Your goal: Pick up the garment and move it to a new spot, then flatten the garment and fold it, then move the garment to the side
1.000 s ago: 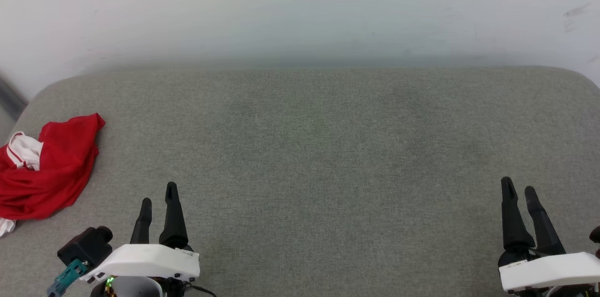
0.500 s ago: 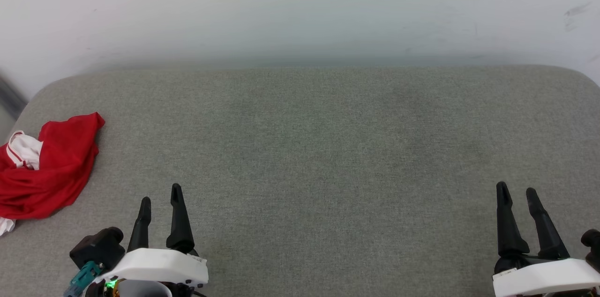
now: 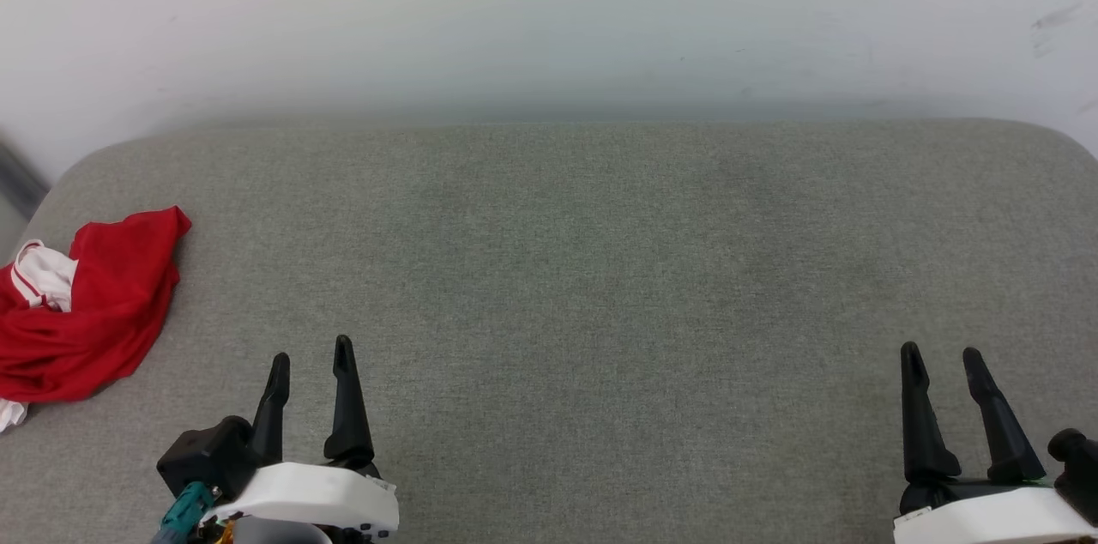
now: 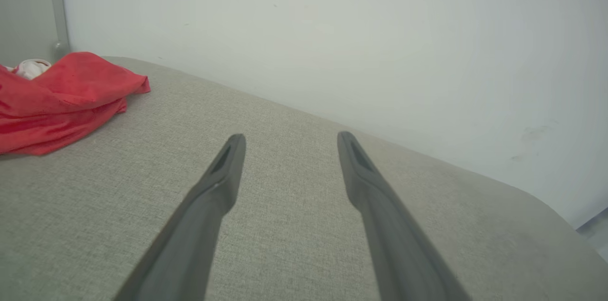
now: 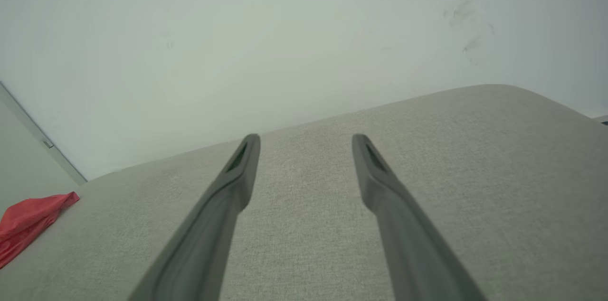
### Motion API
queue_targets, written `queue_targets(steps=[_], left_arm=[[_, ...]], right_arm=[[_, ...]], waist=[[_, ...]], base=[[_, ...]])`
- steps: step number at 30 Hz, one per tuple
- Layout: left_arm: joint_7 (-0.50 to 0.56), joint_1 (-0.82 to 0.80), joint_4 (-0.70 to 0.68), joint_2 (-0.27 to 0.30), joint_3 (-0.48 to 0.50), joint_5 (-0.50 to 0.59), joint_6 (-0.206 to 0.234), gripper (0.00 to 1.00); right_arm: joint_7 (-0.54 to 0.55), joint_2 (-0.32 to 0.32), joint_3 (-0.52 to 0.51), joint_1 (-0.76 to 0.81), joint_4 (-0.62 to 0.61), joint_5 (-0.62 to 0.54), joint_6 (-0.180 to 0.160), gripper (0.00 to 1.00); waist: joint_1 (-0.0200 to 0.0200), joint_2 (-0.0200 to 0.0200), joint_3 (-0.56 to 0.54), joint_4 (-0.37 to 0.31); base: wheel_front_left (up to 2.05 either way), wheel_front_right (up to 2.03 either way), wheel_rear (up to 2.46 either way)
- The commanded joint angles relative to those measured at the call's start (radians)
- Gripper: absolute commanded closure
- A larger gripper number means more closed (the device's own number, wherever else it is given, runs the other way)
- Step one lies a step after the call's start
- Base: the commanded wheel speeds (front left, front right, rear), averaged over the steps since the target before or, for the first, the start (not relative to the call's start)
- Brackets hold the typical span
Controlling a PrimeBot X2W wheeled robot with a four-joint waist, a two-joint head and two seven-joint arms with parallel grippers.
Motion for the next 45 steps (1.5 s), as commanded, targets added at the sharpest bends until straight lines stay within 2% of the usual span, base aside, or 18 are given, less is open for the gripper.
queue_targets(steps=[1, 34, 45], left_arm=[[-0.011, 0.006, -0.006, 0.003, -0.003, 0.027, -0.003, 0.0], [-0.073, 0.033, 0.019, 0.003, -0.03, 0.24, 0.02, 0.0], [-0.078, 0.036, 0.038, 0.003, -0.027, 0.229, 0.023, 0.0]], right_arm=[[-0.012, -0.001, 0.004, 0.011, -0.012, -0.031, 0.0, 0.0], [-0.074, -0.001, 0.014, 0.055, -0.025, -0.212, 0.0, 0.0], [-0.079, -0.001, 0.013, 0.058, -0.021, -0.213, 0.0, 0.0]], waist=[[0.0, 0.0, 0.0, 0.0], [0.0, 0.0, 0.002, -0.003], [0.0, 0.0, 0.001, -0.004]], base=[[0.0, 0.0, 0.0], [0.0, 0.0, 0.0], [0.0, 0.0, 0.0]])
